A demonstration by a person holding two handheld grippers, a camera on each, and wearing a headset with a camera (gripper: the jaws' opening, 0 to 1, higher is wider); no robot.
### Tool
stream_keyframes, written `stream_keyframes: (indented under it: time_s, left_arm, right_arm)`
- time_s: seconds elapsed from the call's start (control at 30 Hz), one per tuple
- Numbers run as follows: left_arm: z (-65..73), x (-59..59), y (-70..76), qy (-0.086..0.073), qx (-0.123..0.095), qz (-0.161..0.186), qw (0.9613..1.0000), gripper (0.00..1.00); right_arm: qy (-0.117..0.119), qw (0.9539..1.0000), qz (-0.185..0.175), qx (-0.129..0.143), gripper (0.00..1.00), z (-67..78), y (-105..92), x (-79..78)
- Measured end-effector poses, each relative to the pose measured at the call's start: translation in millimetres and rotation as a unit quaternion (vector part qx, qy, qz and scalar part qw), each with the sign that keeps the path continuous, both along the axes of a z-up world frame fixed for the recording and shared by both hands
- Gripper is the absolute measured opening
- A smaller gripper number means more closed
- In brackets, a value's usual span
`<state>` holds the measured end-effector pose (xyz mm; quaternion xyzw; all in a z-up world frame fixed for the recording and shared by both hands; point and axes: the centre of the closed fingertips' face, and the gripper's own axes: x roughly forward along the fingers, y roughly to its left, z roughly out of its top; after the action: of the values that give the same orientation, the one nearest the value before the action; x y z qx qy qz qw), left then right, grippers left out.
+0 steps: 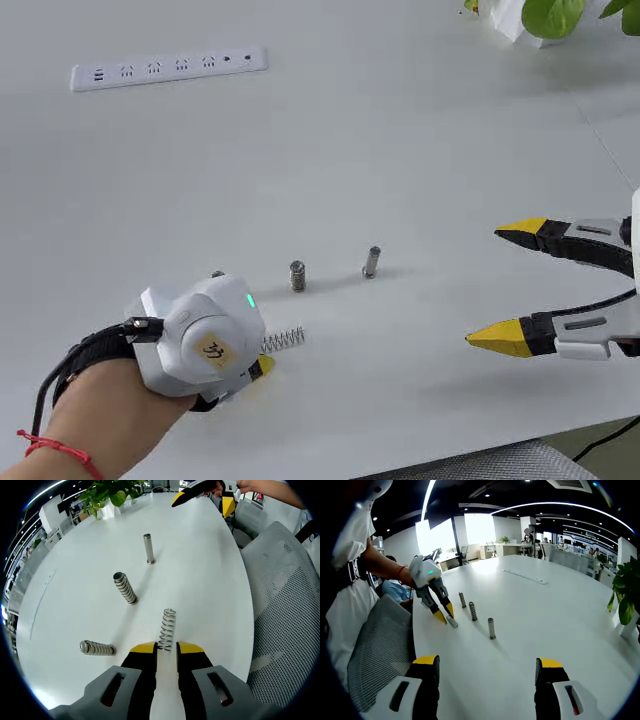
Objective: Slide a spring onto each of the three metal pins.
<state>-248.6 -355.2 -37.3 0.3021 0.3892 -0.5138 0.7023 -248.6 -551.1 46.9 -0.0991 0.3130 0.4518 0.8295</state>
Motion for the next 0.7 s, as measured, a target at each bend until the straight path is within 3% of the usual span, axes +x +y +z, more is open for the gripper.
stream_keyframes:
  time_s: [0.7]
  left_arm:
    - [-0.4, -0.1, -0.8, 0.000, 0.004, -0.011, 0.9999, 0.07]
  right_arm:
    - [0.004, 1.0000, 0.000, -0.001, 0.81, 0.3, -4.2, -2.0]
